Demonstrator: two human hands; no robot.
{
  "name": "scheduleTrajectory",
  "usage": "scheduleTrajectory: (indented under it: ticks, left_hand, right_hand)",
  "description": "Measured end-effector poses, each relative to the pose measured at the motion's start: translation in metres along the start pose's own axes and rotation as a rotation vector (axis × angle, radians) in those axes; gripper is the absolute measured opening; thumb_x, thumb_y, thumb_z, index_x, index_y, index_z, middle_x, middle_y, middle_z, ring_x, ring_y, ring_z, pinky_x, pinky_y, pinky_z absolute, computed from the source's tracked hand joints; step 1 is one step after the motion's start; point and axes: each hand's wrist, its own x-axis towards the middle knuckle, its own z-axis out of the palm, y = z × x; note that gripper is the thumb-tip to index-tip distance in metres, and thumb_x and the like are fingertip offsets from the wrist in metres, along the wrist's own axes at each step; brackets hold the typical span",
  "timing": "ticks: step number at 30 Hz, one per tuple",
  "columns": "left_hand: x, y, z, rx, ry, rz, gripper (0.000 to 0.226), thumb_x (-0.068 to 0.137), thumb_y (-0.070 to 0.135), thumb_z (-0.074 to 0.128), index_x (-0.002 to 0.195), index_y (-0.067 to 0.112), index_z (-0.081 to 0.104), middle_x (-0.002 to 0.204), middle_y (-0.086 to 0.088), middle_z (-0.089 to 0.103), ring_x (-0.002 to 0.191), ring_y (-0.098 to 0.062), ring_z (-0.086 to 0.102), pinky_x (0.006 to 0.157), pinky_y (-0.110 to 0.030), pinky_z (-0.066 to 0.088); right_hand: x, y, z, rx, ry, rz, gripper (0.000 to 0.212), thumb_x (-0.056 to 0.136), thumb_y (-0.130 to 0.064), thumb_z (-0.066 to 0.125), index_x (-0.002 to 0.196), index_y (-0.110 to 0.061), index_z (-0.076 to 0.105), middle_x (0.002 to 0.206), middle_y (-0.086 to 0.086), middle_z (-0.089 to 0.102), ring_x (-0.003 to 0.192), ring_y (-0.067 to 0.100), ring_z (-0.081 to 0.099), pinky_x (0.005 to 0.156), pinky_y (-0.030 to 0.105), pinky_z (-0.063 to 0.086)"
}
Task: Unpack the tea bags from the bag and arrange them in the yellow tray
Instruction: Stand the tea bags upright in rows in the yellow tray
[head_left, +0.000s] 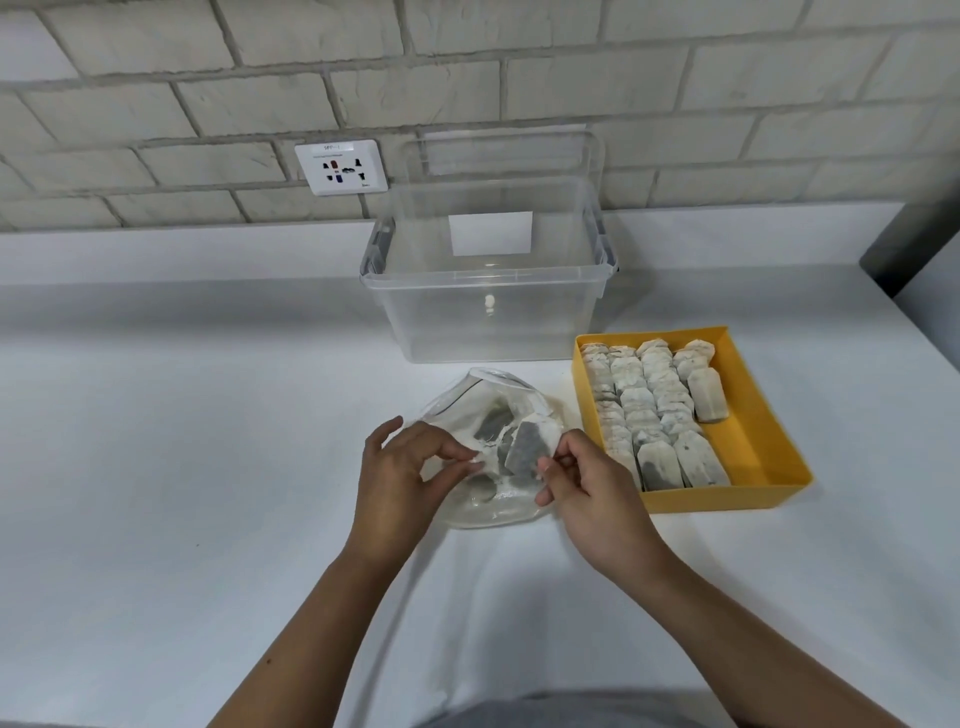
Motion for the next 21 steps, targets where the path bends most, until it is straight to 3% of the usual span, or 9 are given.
scheduleTrajectory:
  ticks: [2,5,7,9,14,17,19,21]
  left_hand:
    - [-0.002,0.005,-0.002,-0.051,0.074,0.009,0.006,0.079,0.036,0.074,0.079,0.031,0.073,0.082,0.023,0.063,0.088,0.003,0.059,0.098,-0.028,0.036]
    - [-0.006,0.01,-0.005,-0.106,0.119,0.047,0.012,0.078,0.017,0.075,0.08,0.028,0.074,0.088,0.027,0.059,0.088,0.001,0.056,0.081,-0.016,0.04]
    - [-0.009,0.012,-0.007,-0.131,0.114,0.098,0.018,0.079,0.008,0.075,0.08,0.026,0.072,0.091,0.029,0.061,0.088,0.002,0.06,0.078,-0.011,0.042]
    - [-0.011,0.014,-0.008,-0.169,0.096,0.122,0.019,0.079,0.002,0.074,0.079,0.021,0.072,0.09,0.021,0.066,0.088,0.001,0.065,0.077,-0.011,0.045]
    - [-0.012,0.021,-0.003,-0.317,0.046,-0.069,0.036,0.077,-0.011,0.073,0.077,0.025,0.072,0.089,0.022,0.073,0.088,0.002,0.069,0.08,-0.008,0.046]
    - [-0.013,0.022,0.002,-0.411,0.0,-0.219,0.038,0.08,-0.011,0.072,0.076,0.026,0.072,0.088,0.017,0.075,0.09,-0.004,0.071,0.084,-0.015,0.05]
    - [-0.013,0.023,0.004,-0.481,-0.018,-0.295,0.034,0.082,-0.01,0.071,0.076,0.024,0.072,0.088,0.012,0.076,0.089,-0.008,0.073,0.083,-0.018,0.052]
    - [-0.012,0.025,0.004,-0.526,-0.051,-0.312,0.026,0.086,-0.006,0.07,0.087,0.02,0.073,0.09,0.009,0.078,0.089,-0.011,0.074,0.083,-0.02,0.054]
  right_hand:
    - [0.0,-0.004,-0.001,0.08,-0.021,0.074,0.024,0.098,-0.018,0.053,0.076,-0.016,0.043,0.07,0.004,0.069,0.064,0.001,0.062,0.065,0.012,0.044]
    - [0.001,-0.008,-0.001,0.454,-0.144,0.295,0.023,0.098,-0.011,0.051,0.075,-0.01,0.044,0.068,0.011,0.064,0.068,0.016,0.068,0.075,0.028,0.055]
    - [0.003,-0.012,-0.003,0.754,-0.236,0.411,0.017,0.096,-0.005,0.049,0.079,-0.008,0.047,0.074,0.017,0.06,0.069,0.025,0.067,0.077,0.04,0.056]
    - [0.005,-0.013,-0.006,0.901,-0.293,0.445,0.012,0.095,-0.002,0.048,0.083,-0.007,0.05,0.083,0.02,0.059,0.075,0.03,0.067,0.077,0.043,0.056]
    - [0.01,-0.013,-0.004,0.987,-0.351,0.397,0.01,0.093,-0.002,0.047,0.1,-0.004,0.054,0.096,0.022,0.062,0.084,0.032,0.067,0.072,0.037,0.056]
    - [0.014,-0.014,-0.003,1.1,-0.322,0.365,0.014,0.093,-0.003,0.046,0.105,-0.004,0.054,0.102,0.021,0.061,0.086,0.029,0.066,0.076,0.038,0.056]
    - [0.015,-0.016,-0.002,1.101,-0.332,0.354,0.012,0.093,-0.003,0.047,0.101,-0.003,0.056,0.102,0.021,0.061,0.089,0.03,0.064,0.076,0.038,0.056]
    - [0.015,-0.017,-0.001,1.048,-0.323,0.339,0.019,0.093,0.001,0.048,0.081,-0.005,0.061,0.094,0.019,0.065,0.088,0.031,0.064,0.075,0.037,0.056]
